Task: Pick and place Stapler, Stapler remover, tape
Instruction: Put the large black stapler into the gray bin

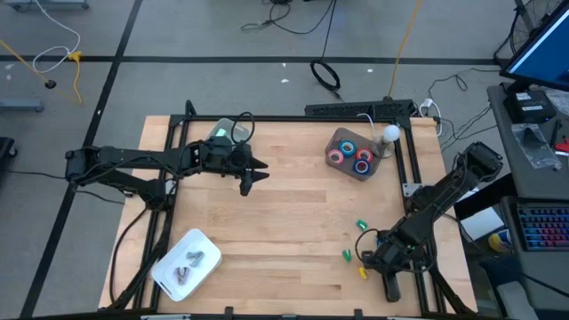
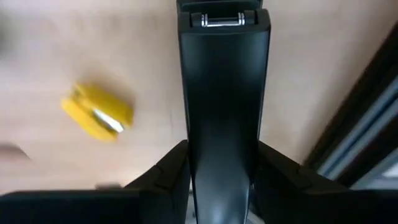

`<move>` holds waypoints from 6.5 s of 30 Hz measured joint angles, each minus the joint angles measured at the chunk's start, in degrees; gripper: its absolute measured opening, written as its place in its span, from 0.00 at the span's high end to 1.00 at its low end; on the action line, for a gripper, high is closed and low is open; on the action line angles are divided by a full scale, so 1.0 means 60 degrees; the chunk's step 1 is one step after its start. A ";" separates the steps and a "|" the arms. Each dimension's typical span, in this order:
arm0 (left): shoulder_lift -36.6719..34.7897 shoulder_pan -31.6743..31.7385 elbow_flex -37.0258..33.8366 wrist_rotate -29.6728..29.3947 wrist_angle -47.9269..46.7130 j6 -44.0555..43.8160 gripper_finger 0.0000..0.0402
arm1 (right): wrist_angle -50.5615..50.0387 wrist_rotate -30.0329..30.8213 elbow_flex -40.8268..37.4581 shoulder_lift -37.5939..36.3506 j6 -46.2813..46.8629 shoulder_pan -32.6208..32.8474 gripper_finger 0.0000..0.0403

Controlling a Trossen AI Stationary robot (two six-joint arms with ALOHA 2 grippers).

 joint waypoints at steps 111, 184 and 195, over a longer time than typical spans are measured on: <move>0.2621 -0.1971 0.5487 -0.1887 -0.3502 0.3296 0.54 | -0.0549 0.4094 0.6178 0.1504 -2.0749 -0.7344 0.68; 0.3140 -0.1523 0.5483 -0.1628 -0.3289 0.5045 0.36 | -0.0694 0.4028 0.6164 0.1501 -2.0509 -0.7334 0.69; 0.3140 -0.1290 0.5483 -0.0919 -0.3637 0.4043 0.39 | -0.0581 0.4087 0.6171 0.1501 -2.0628 -0.7334 0.69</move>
